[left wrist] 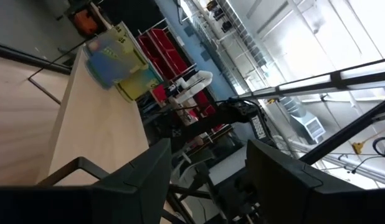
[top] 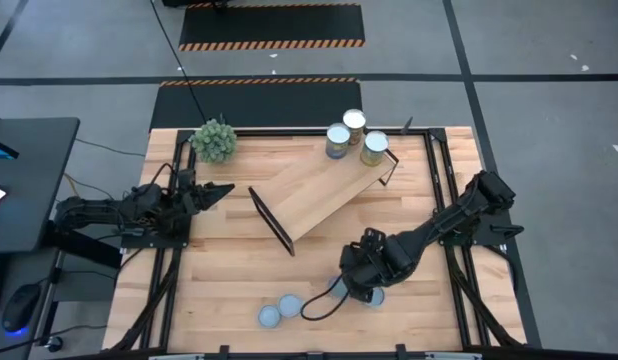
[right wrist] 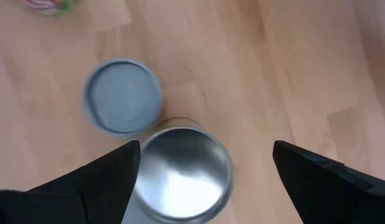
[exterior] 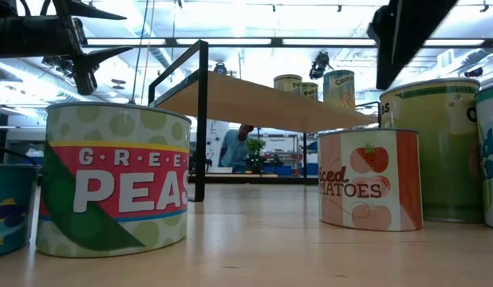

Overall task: Pick and place cans onto a shelf
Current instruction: Put the canned oranges on the shelf

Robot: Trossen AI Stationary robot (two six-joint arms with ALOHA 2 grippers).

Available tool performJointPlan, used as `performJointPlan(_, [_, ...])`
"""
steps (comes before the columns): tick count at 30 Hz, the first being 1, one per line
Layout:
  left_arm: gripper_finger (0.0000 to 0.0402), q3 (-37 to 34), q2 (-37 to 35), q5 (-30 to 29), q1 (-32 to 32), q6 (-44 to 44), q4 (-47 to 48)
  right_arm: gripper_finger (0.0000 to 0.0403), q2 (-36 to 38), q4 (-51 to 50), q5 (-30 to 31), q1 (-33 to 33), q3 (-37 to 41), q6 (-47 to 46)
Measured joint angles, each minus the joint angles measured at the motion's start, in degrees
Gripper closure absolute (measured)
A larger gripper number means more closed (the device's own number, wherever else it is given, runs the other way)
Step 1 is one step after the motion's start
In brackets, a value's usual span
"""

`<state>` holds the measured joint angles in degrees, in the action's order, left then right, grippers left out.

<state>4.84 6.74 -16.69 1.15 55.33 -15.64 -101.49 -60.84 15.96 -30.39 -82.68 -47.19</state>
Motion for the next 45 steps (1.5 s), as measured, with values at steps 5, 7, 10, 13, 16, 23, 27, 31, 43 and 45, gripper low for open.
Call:
performJointPlan(5, [0.0186, 0.0, 0.0, 0.0, 0.0, 0.0, 0.0, 0.0013, 1.5, 1.4, 0.0, -0.4, 2.9, 0.2])
performJointPlan(7, [0.0186, 0.0, 0.0, 0.0, 0.0, 0.0, 0.0, 0.0007, 3.1, 3.6, -1.6, -0.1, 3.9, 0.7])
performJointPlan(10, [0.0186, 0.0, 0.0, 0.0, 0.0, 0.0, 0.0, 0.0004, 5.6, 6.7, -3.9, 0.7, 5.4, 0.7])
performJointPlan(13, [0.0186, 0.0, 0.0, 0.0, 0.0, -0.2, 0.0, 0.0003, 7.0, 8.9, -1.2, 0.9, 6.5, 1.3])
performJointPlan(16, [0.0186, 0.0, 0.0, 0.0, 0.0, -0.4, 0.0, 0.0003, 6.8, 9.0, 0.8, 0.9, 7.0, 2.2])
performJointPlan(23, [0.0186, 0.0, 0.0, 0.3, 0.0, -0.5, 0.1, 0.0003, 4.0, 10.2, -1.1, 0.5, 7.5, 2.4])
performJointPlan(27, [0.0186, 0.0, 0.0, 1.7, 0.0, -0.5, 0.3, 0.0003, 4.0, 11.4, -1.1, 0.3, 9.0, 0.7])
performJointPlan(31, [0.0186, 0.0, 0.0, 2.0, 0.0, -0.5, 0.5, 0.0003, 4.0, 13.1, -3.6, 0.3, 11.1, -0.7])
performJointPlan(43, [0.0186, 0.0, 0.0, 2.0, 0.0, -0.5, 0.5, 0.0017, 4.0, 14.9, -7.7, 0.6, 15.3, -1.0])
performJointPlan(45, [0.0186, 0.0, 0.0, 2.0, 0.0, -0.5, 0.5, 0.0035, 4.0, 14.9, -8.0, 1.0, 15.6, -1.8])
